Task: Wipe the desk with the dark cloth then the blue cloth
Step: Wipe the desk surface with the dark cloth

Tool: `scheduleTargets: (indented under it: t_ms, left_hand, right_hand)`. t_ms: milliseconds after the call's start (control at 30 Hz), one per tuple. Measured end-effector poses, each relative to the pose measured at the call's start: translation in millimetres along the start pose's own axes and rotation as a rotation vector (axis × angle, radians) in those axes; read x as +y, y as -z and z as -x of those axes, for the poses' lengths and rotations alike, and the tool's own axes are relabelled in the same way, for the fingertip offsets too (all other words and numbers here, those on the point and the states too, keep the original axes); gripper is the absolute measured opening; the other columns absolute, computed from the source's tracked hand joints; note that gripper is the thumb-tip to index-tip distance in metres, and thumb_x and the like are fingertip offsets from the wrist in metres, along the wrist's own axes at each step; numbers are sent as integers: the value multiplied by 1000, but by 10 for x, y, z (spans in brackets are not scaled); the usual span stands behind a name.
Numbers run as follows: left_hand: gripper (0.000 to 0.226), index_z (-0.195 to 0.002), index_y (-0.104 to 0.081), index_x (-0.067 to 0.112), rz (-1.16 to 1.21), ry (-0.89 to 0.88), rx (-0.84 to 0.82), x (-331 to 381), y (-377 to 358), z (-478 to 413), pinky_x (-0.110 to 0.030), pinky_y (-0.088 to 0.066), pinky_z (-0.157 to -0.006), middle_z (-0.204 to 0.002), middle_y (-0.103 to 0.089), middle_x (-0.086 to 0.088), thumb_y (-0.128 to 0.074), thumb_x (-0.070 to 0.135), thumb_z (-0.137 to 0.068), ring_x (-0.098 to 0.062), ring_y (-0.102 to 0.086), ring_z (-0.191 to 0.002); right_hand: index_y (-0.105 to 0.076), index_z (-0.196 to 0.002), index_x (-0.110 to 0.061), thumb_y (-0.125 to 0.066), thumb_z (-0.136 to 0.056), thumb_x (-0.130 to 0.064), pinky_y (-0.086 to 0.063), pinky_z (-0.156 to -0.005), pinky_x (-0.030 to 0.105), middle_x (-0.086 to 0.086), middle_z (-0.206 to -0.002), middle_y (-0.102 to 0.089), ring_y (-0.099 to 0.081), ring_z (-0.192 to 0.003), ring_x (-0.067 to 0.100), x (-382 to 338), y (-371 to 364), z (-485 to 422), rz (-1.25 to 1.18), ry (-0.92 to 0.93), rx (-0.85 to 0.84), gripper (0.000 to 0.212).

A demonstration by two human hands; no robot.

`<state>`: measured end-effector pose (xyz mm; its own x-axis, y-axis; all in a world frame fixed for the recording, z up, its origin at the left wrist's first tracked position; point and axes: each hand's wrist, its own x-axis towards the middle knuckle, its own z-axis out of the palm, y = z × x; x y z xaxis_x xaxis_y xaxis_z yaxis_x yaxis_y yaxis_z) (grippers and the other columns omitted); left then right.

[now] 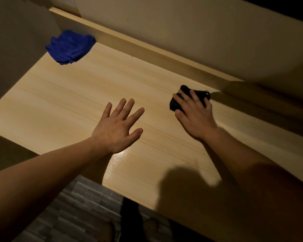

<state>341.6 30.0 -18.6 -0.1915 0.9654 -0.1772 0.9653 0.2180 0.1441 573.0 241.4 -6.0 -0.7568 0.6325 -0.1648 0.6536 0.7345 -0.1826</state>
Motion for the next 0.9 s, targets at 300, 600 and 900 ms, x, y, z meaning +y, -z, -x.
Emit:
scheduleTargets:
  t_ms: [300, 600, 900]
  left_hand:
    - [74, -168, 8, 47, 13, -16, 11, -1, 54, 12, -59, 7, -130, -178, 16, 0, -5, 78, -101, -23, 20, -163]
    - [77, -170, -5, 42, 48, -47, 25, -36, 56, 38, -61, 5, -130, -180, 4, -4, -11, 75, -101, -26, 9, -166]
    - [73, -166, -34, 24, 255, -126, 148, 426, 117, 192, -53, -3, -132, -179, -14, -10, -32, 55, -101, -26, -7, -166]
  right_hand:
    - [-16, -164, -42, -22, -109, -52, -8, -125, 47, -15, -173, -12, 3, -160, 14, -655, -231, 967, -76, 77, -27, 56]
    - [-22, -163, -40, -27, -110, -48, -18, -122, 45, -13, -172, -19, -4, -160, 14, -1355, -550, 1824, -69, 113, -15, 54]
    - [-45, -154, -34, -31, -106, -44, -24, -109, 33, -12, -165, -37, -19, -157, 11, -1634, -695, 2232, -196, 114, 5, 51]
